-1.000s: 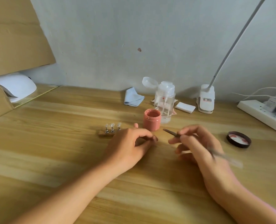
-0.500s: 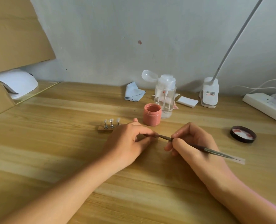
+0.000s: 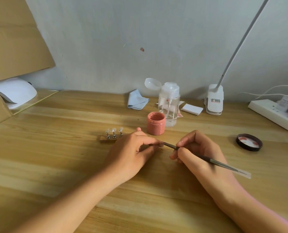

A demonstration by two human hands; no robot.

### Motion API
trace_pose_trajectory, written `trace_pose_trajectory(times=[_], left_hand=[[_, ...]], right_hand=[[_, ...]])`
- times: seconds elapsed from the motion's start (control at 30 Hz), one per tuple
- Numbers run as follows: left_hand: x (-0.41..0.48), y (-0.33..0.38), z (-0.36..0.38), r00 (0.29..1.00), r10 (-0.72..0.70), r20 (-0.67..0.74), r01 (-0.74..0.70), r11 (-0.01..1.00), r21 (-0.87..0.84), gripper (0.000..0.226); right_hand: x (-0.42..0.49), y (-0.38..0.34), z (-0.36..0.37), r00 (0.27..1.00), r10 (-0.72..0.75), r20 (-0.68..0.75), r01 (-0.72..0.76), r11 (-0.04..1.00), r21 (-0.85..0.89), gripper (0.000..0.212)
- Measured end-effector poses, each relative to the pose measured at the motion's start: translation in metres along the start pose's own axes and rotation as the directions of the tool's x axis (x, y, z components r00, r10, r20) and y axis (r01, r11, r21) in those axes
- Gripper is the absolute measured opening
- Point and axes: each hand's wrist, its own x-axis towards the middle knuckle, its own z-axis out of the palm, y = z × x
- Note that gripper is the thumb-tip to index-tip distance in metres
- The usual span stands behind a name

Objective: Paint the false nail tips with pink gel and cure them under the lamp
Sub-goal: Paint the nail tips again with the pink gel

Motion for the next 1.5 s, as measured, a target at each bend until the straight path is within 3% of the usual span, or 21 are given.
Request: trace_pose_trajectory(times=[0.3, 0.57, 0.7, 0.77, 0.87, 0.97, 1.1, 1.17, 1.23, 1.3, 1.5], left_hand=[[0.0, -0.002, 0.0, 1.0, -0.012, 0.007, 0.012, 1.0, -0.011, 0.019], [-0.002, -0.001, 0.0, 1.0, -0.002, -0.007, 0.002, 1.0, -0.03, 0.012], [-0.001, 0.001, 0.001, 0.999, -0.035, -0.02, 0.035, 0.999, -0.018, 0.018], [-0.001, 0.002, 0.002, 0.998, -0.054, -0.022, 0.053, 0.998, -0.031, 0.019], [-0.001, 0.0, 0.002, 0.997, -0.029, -0.075, 0.029, 1.0, 0.0, 0.01], [-0.002, 0.0, 0.002, 0.997, -0.017, -0.079, 0.017, 1.0, -0.005, 0.01], [-0.003, 0.003, 0.002, 0.998, -0.015, -0.054, 0.015, 1.0, -0.002, 0.01], [-0.003, 0.004, 0.001, 0.998, -0.036, -0.044, 0.036, 0.999, -0.011, 0.011], [-0.002, 0.006, 0.0, 0.997, -0.062, -0.042, 0.061, 0.998, -0.024, 0.012], [-0.002, 0.006, -0.001, 0.995, -0.073, -0.064, 0.073, 0.997, -0.004, 0.01], [-0.002, 0.008, 0.002, 0.991, 0.014, -0.131, -0.01, 0.999, 0.034, 0.013]], right_hand=[[0.0, 0.003, 0.0, 1.0, -0.002, -0.011, 0.001, 0.999, -0.04, 0.007], [0.001, -0.003, -0.002, 0.951, -0.26, -0.167, 0.247, 0.964, -0.099, 0.009], [0.036, -0.013, 0.001, 0.969, -0.152, -0.195, 0.138, 0.987, -0.084, 0.019], [0.06, -0.019, 0.0, 0.955, -0.154, -0.254, 0.117, 0.981, -0.154, 0.019], [0.085, -0.018, 0.006, 0.969, -0.156, -0.194, 0.084, 0.939, -0.334, 0.005], [0.095, -0.007, 0.016, 0.976, -0.15, -0.156, 0.032, 0.814, -0.579, 0.007], [0.094, -0.003, 0.017, 0.978, -0.135, -0.161, 0.001, 0.769, -0.64, 0.014], [0.088, -0.008, 0.013, 0.963, -0.181, -0.199, 0.043, 0.835, -0.549, 0.009], [0.074, -0.014, 0.007, 0.951, -0.175, -0.254, 0.107, 0.959, -0.262, 0.005], [0.053, -0.015, 0.0, 0.963, -0.091, -0.252, 0.096, 0.995, 0.006, 0.01], [0.008, 0.005, -0.014, 0.991, 0.036, -0.132, -0.013, 0.985, 0.171, 0.01]])
